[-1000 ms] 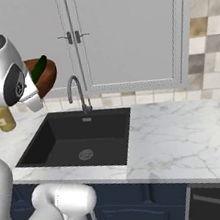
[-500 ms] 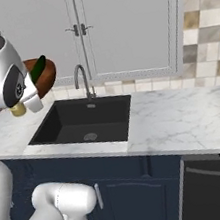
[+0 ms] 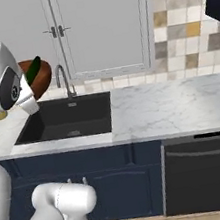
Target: Pick the cucumber from the sink and place it in the bowl. Then pick the bowl and place it in the microwave. Then close the microwave door and press the start button.
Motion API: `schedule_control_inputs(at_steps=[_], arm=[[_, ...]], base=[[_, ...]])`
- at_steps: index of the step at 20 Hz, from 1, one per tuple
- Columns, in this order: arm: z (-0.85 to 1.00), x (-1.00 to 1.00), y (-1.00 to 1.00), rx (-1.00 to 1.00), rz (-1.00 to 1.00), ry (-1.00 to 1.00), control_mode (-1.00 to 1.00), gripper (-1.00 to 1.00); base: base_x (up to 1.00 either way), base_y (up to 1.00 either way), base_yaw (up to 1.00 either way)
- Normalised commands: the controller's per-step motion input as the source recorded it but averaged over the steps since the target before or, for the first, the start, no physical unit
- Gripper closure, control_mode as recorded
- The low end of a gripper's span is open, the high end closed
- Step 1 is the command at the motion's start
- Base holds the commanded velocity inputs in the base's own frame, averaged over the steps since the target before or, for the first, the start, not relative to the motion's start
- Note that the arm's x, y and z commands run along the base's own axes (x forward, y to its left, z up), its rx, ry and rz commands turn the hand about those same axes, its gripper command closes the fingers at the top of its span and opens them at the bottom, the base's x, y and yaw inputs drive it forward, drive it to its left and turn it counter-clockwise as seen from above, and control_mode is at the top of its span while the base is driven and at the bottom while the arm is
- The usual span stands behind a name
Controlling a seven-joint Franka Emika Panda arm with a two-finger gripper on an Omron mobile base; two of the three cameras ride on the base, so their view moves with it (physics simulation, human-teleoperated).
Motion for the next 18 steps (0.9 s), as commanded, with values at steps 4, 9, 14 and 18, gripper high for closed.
schedule_control_inputs(at_steps=[4, 9, 14, 18], arm=[[0.0, 0.0, 0.0, 0.0, 0.0, 0.0, 1.0, 1.0], [0.0, 0.0, 0.0, 0.0, 0.0, 0.0, 1.0, 1.0], [0.0, 0.0, 0.0, 0.0, 0.0, 0.0, 1.0, 1.0], [0.0, 0.0, 0.0, 0.0, 0.0, 0.0, 1.0, 1.0]], base=[[-0.33, -0.13, -0.73], [-0.31, -0.03, -0.75], [-0.28, -0.02, -0.66], [-0.23, -0.01, -0.55]])
